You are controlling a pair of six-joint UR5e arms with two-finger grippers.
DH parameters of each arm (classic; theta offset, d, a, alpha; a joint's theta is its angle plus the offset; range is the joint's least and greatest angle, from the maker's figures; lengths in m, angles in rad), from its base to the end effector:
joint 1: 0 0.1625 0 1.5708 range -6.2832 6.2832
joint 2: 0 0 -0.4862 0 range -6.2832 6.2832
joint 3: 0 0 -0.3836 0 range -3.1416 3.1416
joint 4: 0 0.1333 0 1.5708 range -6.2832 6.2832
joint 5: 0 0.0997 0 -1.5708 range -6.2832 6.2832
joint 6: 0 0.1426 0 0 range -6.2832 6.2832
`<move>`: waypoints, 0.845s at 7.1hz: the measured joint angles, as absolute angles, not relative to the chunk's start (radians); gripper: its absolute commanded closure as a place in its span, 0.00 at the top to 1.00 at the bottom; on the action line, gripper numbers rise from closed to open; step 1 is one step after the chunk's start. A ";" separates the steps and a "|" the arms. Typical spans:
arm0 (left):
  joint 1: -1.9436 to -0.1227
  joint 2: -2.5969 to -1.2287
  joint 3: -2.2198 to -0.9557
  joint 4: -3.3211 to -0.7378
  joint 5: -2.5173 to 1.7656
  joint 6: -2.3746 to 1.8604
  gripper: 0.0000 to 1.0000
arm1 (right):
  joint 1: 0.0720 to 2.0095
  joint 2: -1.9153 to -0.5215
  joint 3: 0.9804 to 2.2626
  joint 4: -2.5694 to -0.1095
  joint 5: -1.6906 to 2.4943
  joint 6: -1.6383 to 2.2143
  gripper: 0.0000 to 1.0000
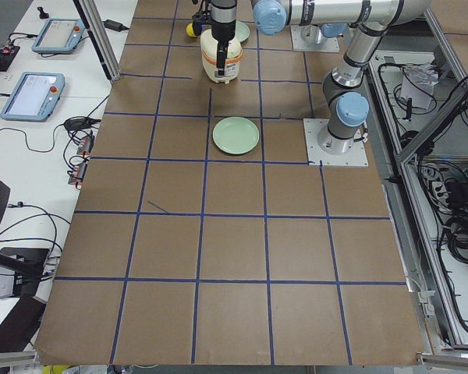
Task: Press rice cooker button
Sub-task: 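Lower the right gripper and press down on the green button, then raise the right gripper away as the cooker lid pops open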
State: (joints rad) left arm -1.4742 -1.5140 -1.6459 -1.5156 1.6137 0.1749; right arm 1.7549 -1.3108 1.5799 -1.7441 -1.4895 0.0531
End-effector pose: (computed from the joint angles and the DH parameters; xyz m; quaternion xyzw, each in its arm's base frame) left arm -0.0821 -0.4709 0.5022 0.0387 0.9988 -0.0154 0.0237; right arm 0.2487 -0.5441 0.3794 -0.0634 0.9960 0.0523 0.0346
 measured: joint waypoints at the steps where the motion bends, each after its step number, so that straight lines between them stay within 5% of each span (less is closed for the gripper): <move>1: -1.474 -1.514 -1.646 -1.516 1.614 0.175 1.00 | 1.755 -1.310 1.580 -1.744 -1.489 0.052 0.09; 6: -1.474 -1.514 -1.646 -1.516 1.614 0.175 1.00 | 1.755 -1.308 1.579 -1.745 -1.490 0.055 0.11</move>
State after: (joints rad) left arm -1.4742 -1.5140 -1.6460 -1.5156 1.6138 0.1749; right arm 1.7549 -1.3084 1.5794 -1.7450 -1.4896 0.0550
